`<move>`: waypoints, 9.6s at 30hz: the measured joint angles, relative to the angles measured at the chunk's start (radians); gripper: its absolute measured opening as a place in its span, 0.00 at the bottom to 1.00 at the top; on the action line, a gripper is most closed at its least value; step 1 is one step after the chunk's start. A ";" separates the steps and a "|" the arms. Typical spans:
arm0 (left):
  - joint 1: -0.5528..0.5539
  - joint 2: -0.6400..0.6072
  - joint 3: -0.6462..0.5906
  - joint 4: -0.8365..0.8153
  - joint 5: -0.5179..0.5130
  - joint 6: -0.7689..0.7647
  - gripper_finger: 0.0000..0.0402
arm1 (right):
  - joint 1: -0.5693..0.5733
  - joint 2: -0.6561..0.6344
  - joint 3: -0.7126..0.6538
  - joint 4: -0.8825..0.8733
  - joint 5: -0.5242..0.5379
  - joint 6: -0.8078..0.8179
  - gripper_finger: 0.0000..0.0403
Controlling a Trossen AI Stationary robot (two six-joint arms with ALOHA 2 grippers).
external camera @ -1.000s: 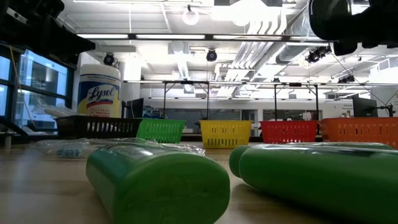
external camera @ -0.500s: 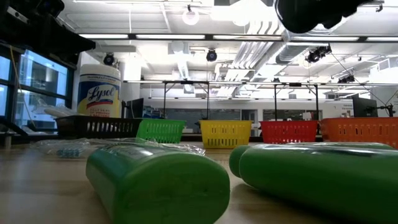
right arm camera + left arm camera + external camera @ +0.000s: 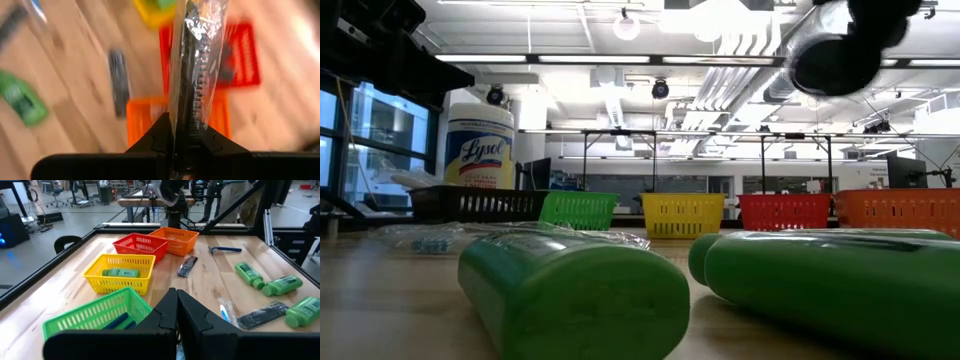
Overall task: Pick & Place Travel size toiletries
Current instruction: Put the black hair brush into the red bin, then put the left green bottle shampoo into the yellow bin
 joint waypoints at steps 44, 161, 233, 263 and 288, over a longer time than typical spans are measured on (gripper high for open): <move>0.000 0.000 0.000 -0.025 -0.001 -0.026 0.00 | -0.018 0.466 -0.133 -0.146 -0.108 0.163 0.07; 0.000 0.000 0.000 -0.104 -0.010 -0.076 0.00 | 0.001 -0.231 -0.465 0.623 -0.138 -0.270 0.00; 0.000 -0.182 0.016 -0.142 -0.033 0.180 0.00 | -0.032 -1.106 -0.886 1.058 -0.275 -0.730 0.01; 0.000 -0.183 0.016 -0.181 -0.012 0.125 0.00 | -0.032 -1.106 -0.884 1.053 -0.271 -0.724 0.00; 0.000 -0.183 0.016 -0.178 -0.013 0.131 0.00 | -0.032 -1.106 -0.884 1.037 -0.274 -0.727 0.00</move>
